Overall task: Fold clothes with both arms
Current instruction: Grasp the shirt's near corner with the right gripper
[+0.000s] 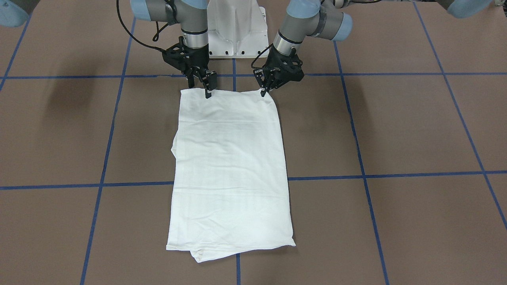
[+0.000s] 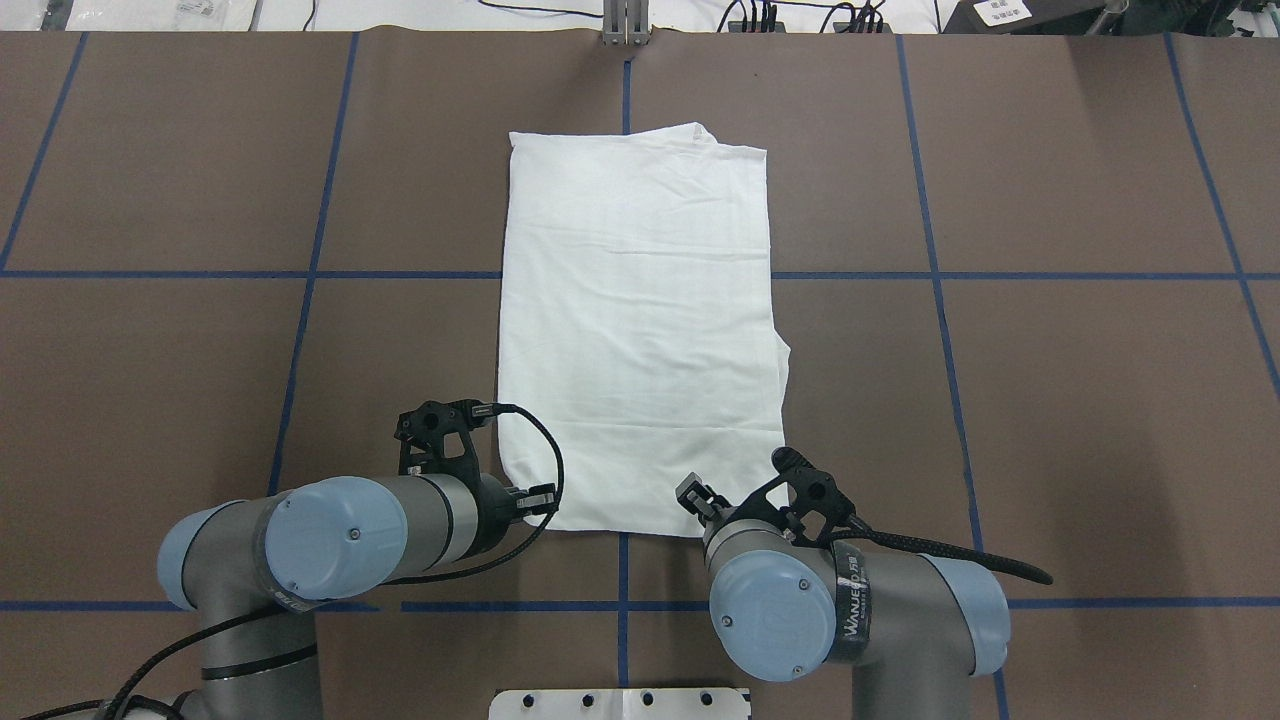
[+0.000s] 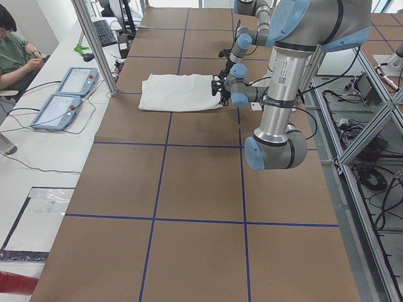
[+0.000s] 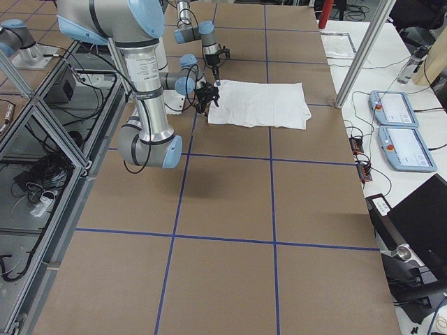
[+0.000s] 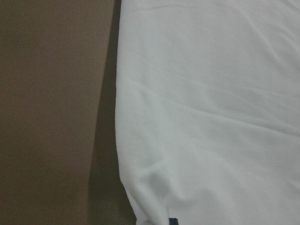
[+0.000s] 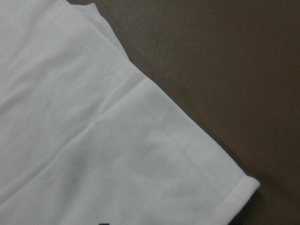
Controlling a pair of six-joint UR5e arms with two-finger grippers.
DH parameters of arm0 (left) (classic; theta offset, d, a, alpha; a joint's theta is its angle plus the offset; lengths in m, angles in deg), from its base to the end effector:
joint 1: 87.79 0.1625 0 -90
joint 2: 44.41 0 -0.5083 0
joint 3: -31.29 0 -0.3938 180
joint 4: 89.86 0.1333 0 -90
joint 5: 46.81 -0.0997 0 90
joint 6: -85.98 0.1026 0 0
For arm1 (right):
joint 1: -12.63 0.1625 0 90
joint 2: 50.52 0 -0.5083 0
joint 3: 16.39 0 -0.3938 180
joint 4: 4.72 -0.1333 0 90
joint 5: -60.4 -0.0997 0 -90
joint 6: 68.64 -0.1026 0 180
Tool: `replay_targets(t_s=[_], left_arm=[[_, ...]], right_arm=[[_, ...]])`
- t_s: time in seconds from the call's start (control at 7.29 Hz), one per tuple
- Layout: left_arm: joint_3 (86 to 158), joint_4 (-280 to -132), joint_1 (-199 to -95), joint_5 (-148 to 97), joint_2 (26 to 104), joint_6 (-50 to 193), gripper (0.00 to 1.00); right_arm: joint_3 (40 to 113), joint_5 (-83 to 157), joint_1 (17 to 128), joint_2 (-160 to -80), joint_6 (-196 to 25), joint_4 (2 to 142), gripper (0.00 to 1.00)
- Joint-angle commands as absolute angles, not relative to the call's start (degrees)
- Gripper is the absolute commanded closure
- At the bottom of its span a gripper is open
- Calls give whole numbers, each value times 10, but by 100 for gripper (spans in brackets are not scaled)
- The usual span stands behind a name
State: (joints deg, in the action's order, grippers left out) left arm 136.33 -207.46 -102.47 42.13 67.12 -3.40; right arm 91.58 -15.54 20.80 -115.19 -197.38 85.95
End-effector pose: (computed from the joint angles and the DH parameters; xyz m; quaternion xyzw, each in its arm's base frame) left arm 0.5835 -0.2926 0.3557 0.0785 0.5254 -0.1086 0.8403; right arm -0.6158 -0.2483 0.3576 0.0149 -0.3781 0.4088 0.8305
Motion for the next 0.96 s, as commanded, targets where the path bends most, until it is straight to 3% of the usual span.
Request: replay_targets(t_s=[0.0,0.27,0.41,0.55,0.69,0.82], left_arm=[[1364,-2075,-1025,421,671,-34,100],[1365,-2075,-1025,421,671,-34,100],[1365,-2075,-1025,421,671,-34,100],[1365,-2075,-1025,421,671,-34,100],[1366,-2075,-1025,421,671,-34,100],[1366,-2075,-1025,421,671,-34,100]], right_arm=[[913,-155,208,-1150,-1974,862,15],[906,-147,211,-1143,-1974,861,28],[898,-143,211,-1140,-1974,861,28],[898,-142,212,-1135,-1975,860,45],[898,-140,212,-1134,-1974,859,88],[899,-139,212,-1134,-1974,860,100]])
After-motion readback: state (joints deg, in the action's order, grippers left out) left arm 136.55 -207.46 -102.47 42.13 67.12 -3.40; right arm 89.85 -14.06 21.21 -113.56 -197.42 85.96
